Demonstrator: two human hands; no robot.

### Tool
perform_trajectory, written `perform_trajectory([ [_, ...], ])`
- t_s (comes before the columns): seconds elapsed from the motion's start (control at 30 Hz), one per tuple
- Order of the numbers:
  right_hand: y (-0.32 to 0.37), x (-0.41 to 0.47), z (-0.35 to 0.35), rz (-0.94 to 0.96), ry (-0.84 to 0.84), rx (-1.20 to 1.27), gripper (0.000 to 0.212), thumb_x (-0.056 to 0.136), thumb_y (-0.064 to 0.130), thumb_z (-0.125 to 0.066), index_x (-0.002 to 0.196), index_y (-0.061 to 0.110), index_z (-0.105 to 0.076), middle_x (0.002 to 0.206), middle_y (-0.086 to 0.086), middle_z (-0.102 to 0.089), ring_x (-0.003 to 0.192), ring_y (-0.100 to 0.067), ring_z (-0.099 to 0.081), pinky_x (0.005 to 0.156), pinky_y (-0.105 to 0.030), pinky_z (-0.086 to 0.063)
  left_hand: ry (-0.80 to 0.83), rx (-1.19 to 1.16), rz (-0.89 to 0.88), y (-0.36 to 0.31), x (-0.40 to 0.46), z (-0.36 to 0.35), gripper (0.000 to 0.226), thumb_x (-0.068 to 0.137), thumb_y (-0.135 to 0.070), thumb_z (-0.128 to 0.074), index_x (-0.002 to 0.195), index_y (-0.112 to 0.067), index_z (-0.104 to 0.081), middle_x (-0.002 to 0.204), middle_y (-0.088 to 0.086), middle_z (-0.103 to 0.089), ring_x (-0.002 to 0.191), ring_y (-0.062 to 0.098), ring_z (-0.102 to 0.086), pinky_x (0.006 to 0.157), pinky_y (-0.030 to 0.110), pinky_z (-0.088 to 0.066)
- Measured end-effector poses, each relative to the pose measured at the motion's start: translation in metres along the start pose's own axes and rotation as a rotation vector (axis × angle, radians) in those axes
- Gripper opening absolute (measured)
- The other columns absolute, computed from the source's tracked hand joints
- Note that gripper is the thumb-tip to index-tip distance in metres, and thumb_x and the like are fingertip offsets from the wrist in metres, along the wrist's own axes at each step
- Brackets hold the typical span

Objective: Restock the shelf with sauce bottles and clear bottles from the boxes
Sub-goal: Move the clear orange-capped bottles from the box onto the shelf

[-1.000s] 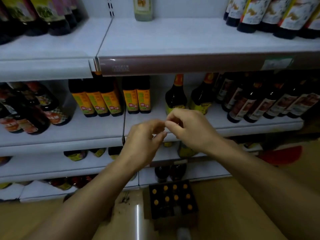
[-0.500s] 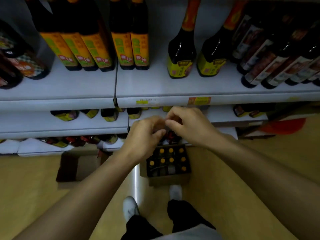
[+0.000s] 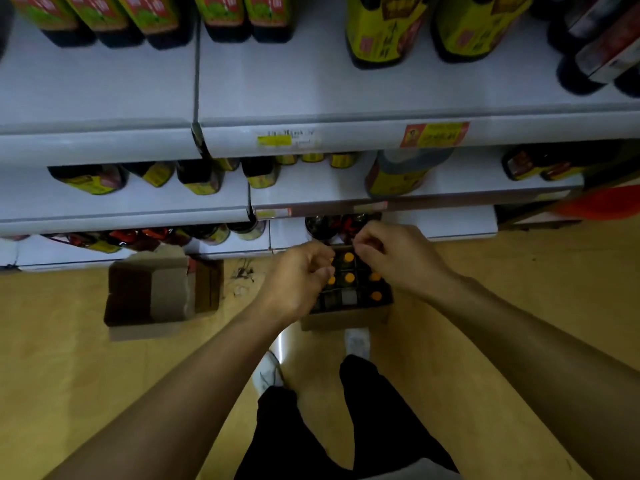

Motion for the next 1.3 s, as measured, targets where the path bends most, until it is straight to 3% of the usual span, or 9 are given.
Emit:
perform_trajectory([
  [0.1,-0.037,0.001,-0.022,-0.069,0.029,-0.005,0.006,0.094,0.029,-0.059,0.095,0.026,-0.064,0.085,0.010,-0.063,0.078,-0.006,-0.058,0.060,-0.025,-0.045,0.049,-0.052,0.045,0.021,0.016,-0.032,0.022,0.094,-0.013,-0.063,0.115,-0.017,-0.064,0.097,-0.005,-0.066,0.092,0.008,-0.062,0.075,0.019,-0.050],
  [0.23,-0.102,0.002,-0.054,-0.245,0.113,-0.110,0.012,0.097,0.028,-0.053,0.100,0.023,-0.063,0.093,0.004,-0.064,0.083,-0.013,-0.058,0.058,-0.025,-0.037,0.110,-0.100,0.097,0.049,0.038,-0.076,0.017,0.094,-0.007,-0.061,0.107,-0.016,-0.065,0.091,-0.007,-0.064,0.086,0.002,-0.060,0.072,0.008,-0.047],
  [0.43,-0.186,-0.004,-0.102,-0.403,0.255,-0.156,0.022,0.102,0.020,-0.044,0.111,0.008,-0.061,0.113,-0.009,-0.064,0.100,-0.022,-0.059,0.077,-0.030,-0.045,0.140,-0.156,0.156,0.092,0.073,-0.140,0.023,0.092,-0.004,-0.062,0.087,-0.027,-0.064,0.088,-0.006,-0.066,0.094,0.016,-0.062,0.082,0.026,-0.050],
  [0.57,-0.235,0.007,-0.147,-0.470,0.316,-0.119,0.028,0.104,0.016,-0.040,0.122,0.002,-0.057,0.126,-0.015,-0.059,0.114,-0.025,-0.055,0.086,-0.024,-0.037,0.136,-0.221,0.261,0.130,0.103,-0.184,0.019,0.091,0.001,-0.062,0.084,-0.018,-0.064,0.096,0.013,-0.067,0.104,0.033,-0.062,0.096,0.048,-0.051],
  [0.7,-0.289,0.024,-0.202,-0.527,0.361,-0.097,0.030,0.104,0.015,-0.039,0.122,-0.001,-0.058,0.125,-0.017,-0.058,0.114,-0.027,-0.055,0.073,-0.021,-0.032,0.122,-0.224,0.293,0.171,0.132,-0.228,0.006,0.090,-0.003,-0.063,0.096,-0.005,-0.064,0.102,0.010,-0.068,0.108,0.029,-0.062,0.094,0.040,-0.050],
  [0.8,-0.328,0.035,-0.241,-0.554,0.344,-0.056,0.025,0.102,0.011,-0.043,0.111,-0.004,-0.061,0.116,-0.021,-0.061,0.106,-0.031,-0.057,0.065,-0.021,-0.029,0.152,-0.195,0.302,0.196,0.152,-0.257,0.023,0.092,-0.004,-0.061,0.114,0.002,-0.064,0.116,0.016,-0.067,0.113,0.028,-0.060,0.101,0.046,-0.047],
  [1.0,-0.392,0.058,-0.301,-0.618,0.318,-0.020,0.020,0.101,0.013,-0.046,0.103,0.000,-0.061,0.108,-0.019,-0.062,0.102,-0.035,-0.059,0.073,-0.030,-0.040,0.156,-0.191,0.343,0.234,0.183,-0.298,0.033,0.091,-0.003,-0.060,0.123,0.004,-0.060,0.125,0.021,-0.063,0.120,0.031,-0.057,0.105,0.047,-0.044],
  [1.17,-0.408,0.068,-0.330,-0.521,0.410,-0.236,0.023,0.103,0.024,-0.039,0.095,0.010,-0.056,0.098,-0.006,-0.061,0.089,-0.023,-0.059,0.078,-0.034,-0.047,0.155,-0.181,0.296,0.251,0.204,-0.322,0.029,0.091,-0.002,-0.061,0.120,-0.003,-0.065,0.116,0.003,-0.066,0.111,0.019,-0.060,0.096,0.032,-0.047],
  [1.3,-0.408,0.075,-0.341,-0.396,0.427,-0.414,0.027,0.102,0.029,-0.040,0.119,0.014,-0.056,0.114,-0.004,-0.064,0.104,-0.025,-0.062,0.087,-0.036,-0.052,0.171,-0.169,0.281,0.263,0.210,-0.334,0.026,0.090,-0.002,-0.060,0.115,-0.007,-0.067,0.111,-0.001,-0.067,0.104,0.015,-0.062,0.090,0.028,-0.050],
])
Point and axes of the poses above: each hand's wrist, its own x-axis towards the middle knuckle, its own z-axis out of the back of the hand, y = z × x, the point moved 7 cm from there along x, towards the middle knuckle
